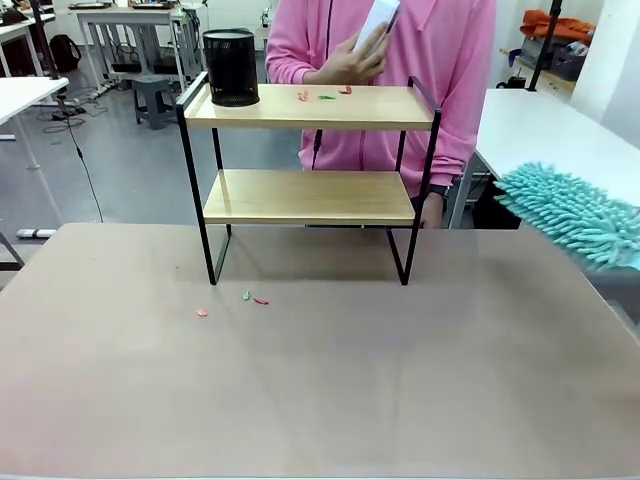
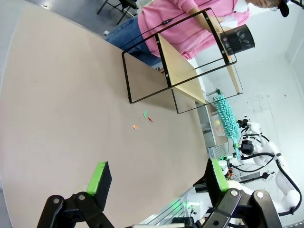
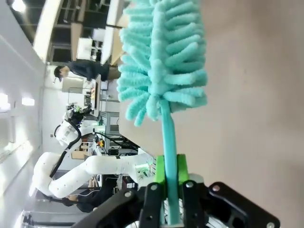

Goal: Clean the shelf.
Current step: Clean the specific tier of the Shelf with the Duster once objects are removed, then clean the remaining tier of the Shelf with the Duster once objects are removed.

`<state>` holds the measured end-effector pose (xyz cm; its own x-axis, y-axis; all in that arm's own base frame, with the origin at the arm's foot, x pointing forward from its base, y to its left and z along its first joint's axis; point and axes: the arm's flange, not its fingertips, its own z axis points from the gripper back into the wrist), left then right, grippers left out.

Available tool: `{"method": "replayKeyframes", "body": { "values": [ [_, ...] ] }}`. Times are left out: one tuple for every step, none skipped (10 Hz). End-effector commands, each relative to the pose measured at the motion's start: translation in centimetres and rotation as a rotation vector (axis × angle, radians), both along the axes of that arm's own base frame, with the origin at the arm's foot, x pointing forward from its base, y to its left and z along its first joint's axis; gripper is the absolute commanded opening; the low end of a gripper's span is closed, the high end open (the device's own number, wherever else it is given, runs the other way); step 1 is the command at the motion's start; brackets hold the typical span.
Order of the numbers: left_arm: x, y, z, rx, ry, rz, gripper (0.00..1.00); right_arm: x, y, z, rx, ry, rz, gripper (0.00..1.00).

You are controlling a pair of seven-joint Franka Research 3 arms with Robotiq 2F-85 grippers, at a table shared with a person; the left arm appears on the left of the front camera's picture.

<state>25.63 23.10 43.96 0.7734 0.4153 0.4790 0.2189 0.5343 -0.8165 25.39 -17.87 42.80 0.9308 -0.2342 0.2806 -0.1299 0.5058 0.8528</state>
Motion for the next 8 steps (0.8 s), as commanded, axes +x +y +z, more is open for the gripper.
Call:
{"method": "replayKeyframes", "body": {
  "values": [
    [0.04,-0.09,-0.01,-0.005,-0.031,0.001,1.0,-2.2,-1.32,0.25,0.041,-0.087,0.012,0.12],
    [0.04,-0.09,-0.01,-0.005,-0.031,0.001,1.0,-2.2,-1.32,0.25,0.041,-0.087,0.012,0.12],
    [0.04,-0.09,-0.01,-0.005,-0.031,0.001,1.0,-2.2,-1.32,0.25,0.041,-0.087,0.012,0.12],
    [0.04,-0.09,-0.01,-0.005,-0.031,0.001,1.0,-2.2,-1.32,0.25,0.041,-0.087,0.012,0.12],
    [0.04,-0.09,-0.01,-0.005,-0.031,0.001,1.0,-2.2,-1.32,0.25,0.041,-0.087,0.012,0.12],
    [0.04,-0.09,-0.01,-0.005,-0.031,0.001,1.0,-2.2,-1.32,0.25,0.041,-0.087,0.012,0.12],
    [0.04,-0.09,-0.01,-0.005,-0.031,0.001,1.0,-2.2,-1.32,0.25,0.041,-0.087,0.012,0.12],
    [0.04,-0.09,-0.01,-0.005,-0.031,0.001,1.0,-2.2,-1.32,0.25,0.041,-0.087,0.012,0.12]
  ]
}}
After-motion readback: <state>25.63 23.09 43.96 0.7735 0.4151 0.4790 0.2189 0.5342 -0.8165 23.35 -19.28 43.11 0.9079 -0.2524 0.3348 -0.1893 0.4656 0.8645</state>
